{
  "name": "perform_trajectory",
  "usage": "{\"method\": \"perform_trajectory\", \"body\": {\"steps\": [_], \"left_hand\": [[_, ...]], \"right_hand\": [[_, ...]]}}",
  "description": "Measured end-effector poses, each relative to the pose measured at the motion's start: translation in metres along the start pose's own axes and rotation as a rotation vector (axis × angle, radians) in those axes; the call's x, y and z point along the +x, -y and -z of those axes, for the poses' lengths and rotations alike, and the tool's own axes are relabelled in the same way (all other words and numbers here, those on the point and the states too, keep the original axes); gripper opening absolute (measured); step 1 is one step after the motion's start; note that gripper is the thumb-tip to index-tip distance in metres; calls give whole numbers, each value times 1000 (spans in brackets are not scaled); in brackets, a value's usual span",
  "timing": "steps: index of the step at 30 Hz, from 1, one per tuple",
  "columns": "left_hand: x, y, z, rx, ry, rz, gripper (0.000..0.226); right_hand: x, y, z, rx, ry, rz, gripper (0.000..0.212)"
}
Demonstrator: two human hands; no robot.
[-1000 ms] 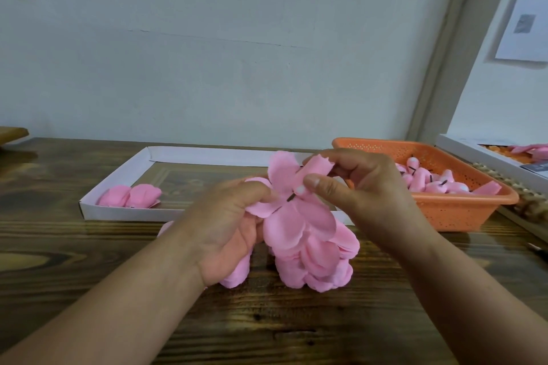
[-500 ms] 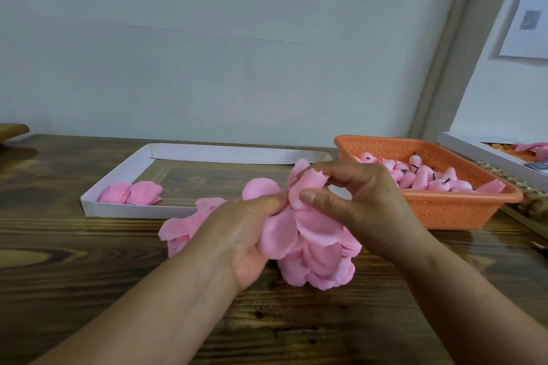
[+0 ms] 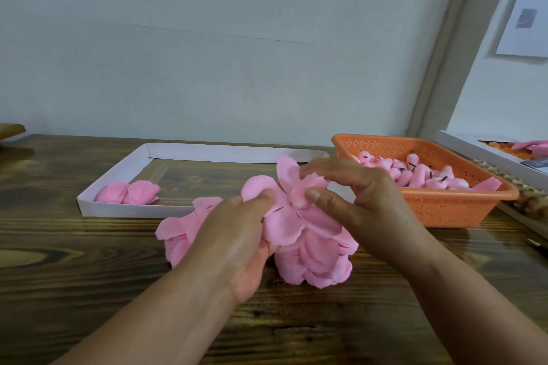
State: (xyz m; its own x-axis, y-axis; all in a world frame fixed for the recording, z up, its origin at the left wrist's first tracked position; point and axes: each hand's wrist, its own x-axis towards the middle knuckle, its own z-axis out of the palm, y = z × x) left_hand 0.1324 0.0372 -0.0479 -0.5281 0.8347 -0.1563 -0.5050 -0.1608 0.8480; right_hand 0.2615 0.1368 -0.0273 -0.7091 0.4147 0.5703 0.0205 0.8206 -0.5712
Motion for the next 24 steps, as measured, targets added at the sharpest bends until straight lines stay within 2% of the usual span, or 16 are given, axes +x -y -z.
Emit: {"method": "perform_trajectory", "body": {"steps": [2, 7, 10, 12, 15, 16, 17, 19, 22, 24], "left_hand": [[-1, 3, 2, -3, 16, -8, 22], [-6, 6, 3, 99, 31, -37, 18], [-9, 6, 4, 112, 78, -25, 24], [-8, 6, 5, 119, 89, -26, 20], [-9, 6, 5, 141, 132, -43, 12], [-11, 5, 4, 149, 160, -46, 18], [-12, 5, 5, 149, 175, -46, 33], [-14, 6, 5, 137, 184, -51, 49], [-17, 6, 6, 178, 167, -56, 51], [-17, 7, 7, 209, 150, -56, 48]], "right_hand": [[2, -1, 2, -2, 21, -47, 14], [9, -2, 10, 88, 139, -125, 7], [8, 2, 11, 207, 194, -92, 7], [7, 2, 10, 246, 174, -105, 4], [5, 2, 6, 203, 49, -113, 7], [4, 3, 4, 206, 8, -127, 6], [3, 3, 2, 215, -26, -142, 9], [1, 5, -1, 225, -62, -157, 21], [1, 6, -5, 240, -34, -202, 40], [0, 8, -6, 245, 0, -206, 29]]}}
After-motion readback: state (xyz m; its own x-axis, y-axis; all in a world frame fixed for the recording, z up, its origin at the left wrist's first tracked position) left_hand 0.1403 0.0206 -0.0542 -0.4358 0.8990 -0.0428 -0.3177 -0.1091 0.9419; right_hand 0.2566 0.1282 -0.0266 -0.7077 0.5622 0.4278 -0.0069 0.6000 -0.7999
